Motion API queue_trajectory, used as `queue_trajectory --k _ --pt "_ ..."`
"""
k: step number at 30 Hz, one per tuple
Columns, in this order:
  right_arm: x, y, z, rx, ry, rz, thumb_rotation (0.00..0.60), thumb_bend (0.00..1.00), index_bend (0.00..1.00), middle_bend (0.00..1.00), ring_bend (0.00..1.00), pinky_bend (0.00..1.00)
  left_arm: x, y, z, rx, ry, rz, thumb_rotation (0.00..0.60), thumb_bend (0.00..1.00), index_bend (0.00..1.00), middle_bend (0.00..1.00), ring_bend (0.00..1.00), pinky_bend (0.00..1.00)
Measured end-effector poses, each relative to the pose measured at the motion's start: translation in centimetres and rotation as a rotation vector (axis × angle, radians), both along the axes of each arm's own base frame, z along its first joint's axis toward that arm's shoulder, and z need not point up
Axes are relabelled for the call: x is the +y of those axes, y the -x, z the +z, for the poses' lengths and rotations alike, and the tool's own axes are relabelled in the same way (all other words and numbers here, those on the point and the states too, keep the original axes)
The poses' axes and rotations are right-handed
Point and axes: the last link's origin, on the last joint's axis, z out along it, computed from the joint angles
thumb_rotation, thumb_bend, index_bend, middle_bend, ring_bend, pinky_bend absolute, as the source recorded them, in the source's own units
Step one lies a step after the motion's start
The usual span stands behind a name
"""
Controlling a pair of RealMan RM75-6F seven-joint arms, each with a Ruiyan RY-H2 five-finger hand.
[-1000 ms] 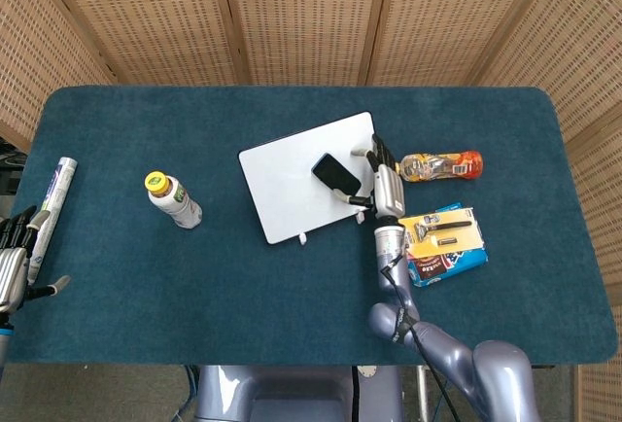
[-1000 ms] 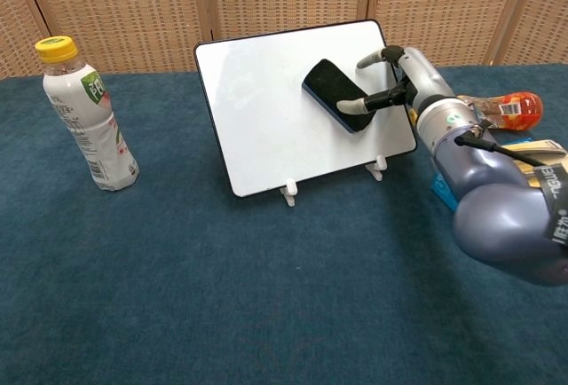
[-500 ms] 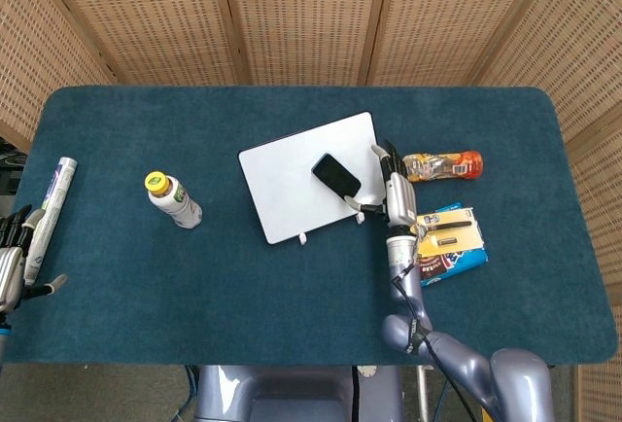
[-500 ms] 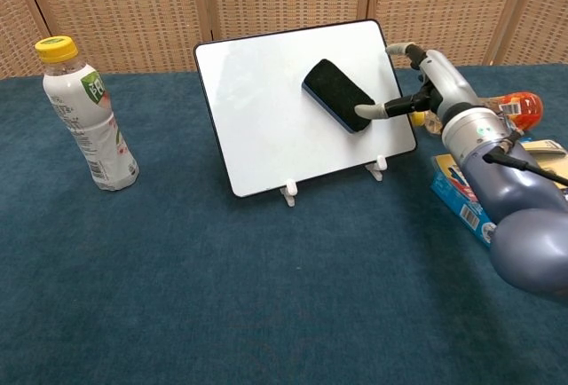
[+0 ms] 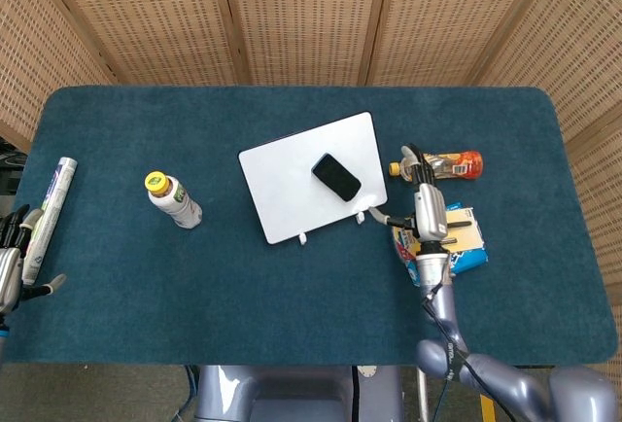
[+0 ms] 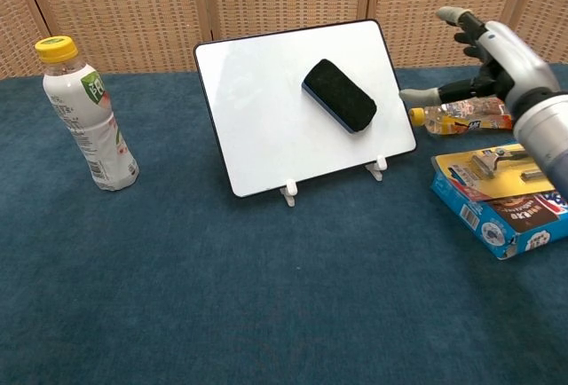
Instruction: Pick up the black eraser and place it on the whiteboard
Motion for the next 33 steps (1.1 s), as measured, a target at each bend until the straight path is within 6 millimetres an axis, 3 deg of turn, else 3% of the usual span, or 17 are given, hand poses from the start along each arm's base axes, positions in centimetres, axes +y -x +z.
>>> queue_trajectory --k 8,15,27,33 --pt "3.6 4.6 4.3 0.138 0.024 -0.014 0.600 0.03 0.02 0.00 0.00 0.00 -0.1 -0.2 -0.2 0.011 0.002 -0.007 0.600 0.16 0.00 0.00 0.00 0.00" --pt "7.1 9.9 8.4 0.323 0.055 -0.041 0.600 0.01 0.02 0.00 0.00 0.00 -0.3 -0.7 -0.6 0.024 0.004 -0.033 0.600 0.16 0.00 0.00 0.00 0.00" --pt "12.4 14.6 12.2 0.676 0.217 -0.047 0.600 0.00 0.04 0.00 0.00 0.00 -0.7 -1.1 -1.0 0.035 0.009 -0.069 0.600 0.16 0.00 0.00 0.00 0.00" --pt "14.6 15.4 12.8 0.783 0.236 -0.047 0.600 0.00 0.05 0.00 0.00 0.00 -0.8 -1.3 -1.1 0.042 0.012 -0.079 0.600 0.16 0.00 0.00 0.00 0.00"
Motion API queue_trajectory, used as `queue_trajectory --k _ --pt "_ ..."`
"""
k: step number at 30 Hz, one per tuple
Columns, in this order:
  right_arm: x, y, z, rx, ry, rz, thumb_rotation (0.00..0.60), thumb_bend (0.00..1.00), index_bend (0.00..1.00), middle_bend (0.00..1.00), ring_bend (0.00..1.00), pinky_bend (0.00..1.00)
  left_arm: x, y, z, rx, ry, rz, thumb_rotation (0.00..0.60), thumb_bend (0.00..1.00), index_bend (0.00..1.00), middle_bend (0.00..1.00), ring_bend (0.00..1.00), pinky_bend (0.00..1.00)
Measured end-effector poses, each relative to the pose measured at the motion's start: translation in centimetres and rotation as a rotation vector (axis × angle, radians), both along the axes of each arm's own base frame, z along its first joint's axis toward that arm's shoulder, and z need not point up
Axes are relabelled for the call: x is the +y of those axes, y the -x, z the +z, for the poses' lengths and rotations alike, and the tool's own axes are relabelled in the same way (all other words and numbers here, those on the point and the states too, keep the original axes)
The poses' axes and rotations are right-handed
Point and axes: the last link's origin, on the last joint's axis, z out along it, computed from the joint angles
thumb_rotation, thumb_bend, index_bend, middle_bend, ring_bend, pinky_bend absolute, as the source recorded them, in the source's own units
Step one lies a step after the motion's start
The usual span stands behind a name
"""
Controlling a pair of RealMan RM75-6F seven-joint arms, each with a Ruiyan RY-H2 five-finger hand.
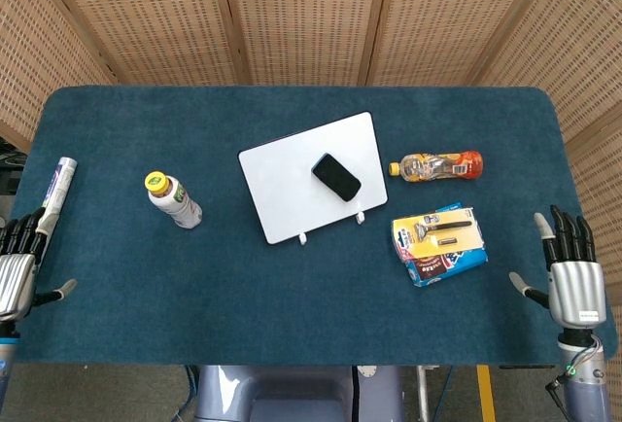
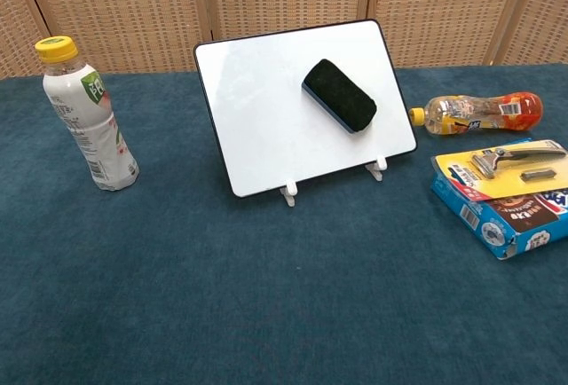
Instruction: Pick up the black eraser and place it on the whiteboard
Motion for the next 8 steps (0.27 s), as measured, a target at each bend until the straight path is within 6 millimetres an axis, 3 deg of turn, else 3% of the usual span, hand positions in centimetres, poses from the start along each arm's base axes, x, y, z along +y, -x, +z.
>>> queue_trajectory --k 8 --pt "0.51 0.24 0.24 0.051 -0.021 -0.015 0.600 0.00 0.06 0.00 0.00 0.00 -0.12 -0.35 -0.14 0.007 0.005 -0.014 0.600 0.15 0.00 0.00 0.00 0.00"
